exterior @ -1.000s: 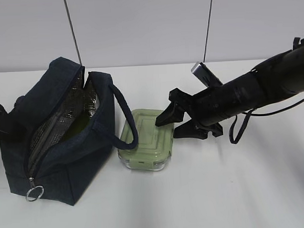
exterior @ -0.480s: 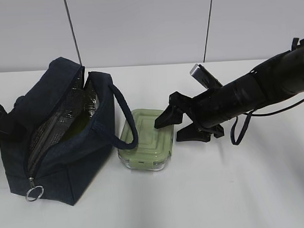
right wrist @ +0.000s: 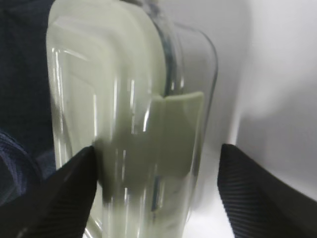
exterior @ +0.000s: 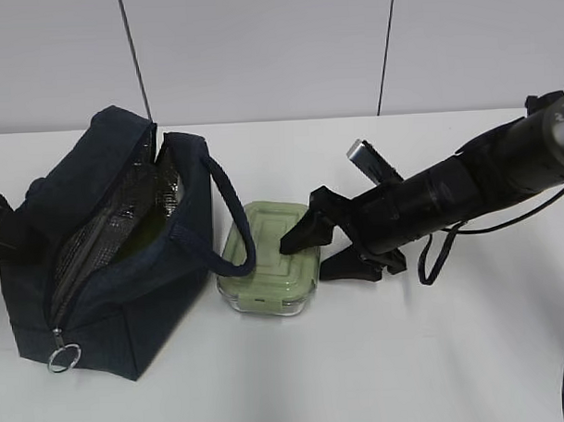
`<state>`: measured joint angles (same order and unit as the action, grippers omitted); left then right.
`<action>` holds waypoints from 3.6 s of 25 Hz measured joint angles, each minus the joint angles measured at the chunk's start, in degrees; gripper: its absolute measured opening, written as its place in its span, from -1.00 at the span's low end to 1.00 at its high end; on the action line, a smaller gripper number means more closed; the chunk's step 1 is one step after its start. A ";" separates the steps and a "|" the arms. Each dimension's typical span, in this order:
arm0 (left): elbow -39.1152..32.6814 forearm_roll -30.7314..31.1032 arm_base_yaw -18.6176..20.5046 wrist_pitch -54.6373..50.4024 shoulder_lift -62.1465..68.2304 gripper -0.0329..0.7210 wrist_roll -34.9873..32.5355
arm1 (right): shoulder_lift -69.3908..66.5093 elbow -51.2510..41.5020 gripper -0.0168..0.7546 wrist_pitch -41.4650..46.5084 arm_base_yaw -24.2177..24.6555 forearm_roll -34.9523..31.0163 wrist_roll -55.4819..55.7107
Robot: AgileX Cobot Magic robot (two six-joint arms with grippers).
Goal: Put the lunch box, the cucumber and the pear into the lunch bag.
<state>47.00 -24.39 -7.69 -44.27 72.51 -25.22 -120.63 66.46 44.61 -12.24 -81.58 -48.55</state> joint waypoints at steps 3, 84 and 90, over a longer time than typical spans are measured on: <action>0.00 0.22 0.00 0.00 0.00 -0.91 0.00 | -0.13 0.00 0.42 0.11 0.00 -1.02 -1.00; 0.00 -0.44 -0.13 -0.68 -0.05 -0.91 -0.05 | 6.09 17.38 -0.04 0.25 -13.48 26.32 15.23; 0.00 -0.50 -0.13 -0.84 -0.05 -0.91 -0.05 | 5.14 18.92 -0.04 -0.43 -14.30 20.96 12.39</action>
<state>47.00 -24.89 -7.82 -45.11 72.46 -25.27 -115.49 85.38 44.18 -26.53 -60.63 -36.16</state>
